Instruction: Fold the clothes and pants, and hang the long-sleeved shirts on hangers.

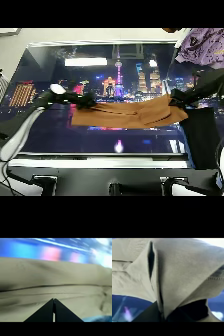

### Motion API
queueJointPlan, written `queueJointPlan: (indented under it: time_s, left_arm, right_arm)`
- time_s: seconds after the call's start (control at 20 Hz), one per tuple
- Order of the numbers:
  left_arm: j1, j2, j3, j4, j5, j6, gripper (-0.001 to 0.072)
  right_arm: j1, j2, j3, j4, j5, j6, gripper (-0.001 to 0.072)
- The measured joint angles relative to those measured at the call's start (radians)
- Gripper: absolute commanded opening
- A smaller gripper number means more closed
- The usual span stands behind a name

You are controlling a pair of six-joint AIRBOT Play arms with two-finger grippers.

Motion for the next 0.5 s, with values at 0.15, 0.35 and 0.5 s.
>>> queueJointPlan:
  time_s: [0.15,0.35,0.5]
  left_arm:
    - [-0.161,-0.110,0.105,-0.091,0.043,-0.013,0.0014]
    - [-0.332,-0.267,0.296,-0.142,0.069,-0.085,0.0014]
    - [-0.426,-0.373,0.440,-0.163,0.103,-0.157,0.0014]
  right_arm:
    - [0.000,0.021,0.064,-0.062,-0.043,0.035,0.0029]
    - [0.000,0.043,0.132,-0.110,-0.081,0.057,0.0029]
    - [0.000,0.062,0.159,-0.126,-0.099,0.070,0.0029]
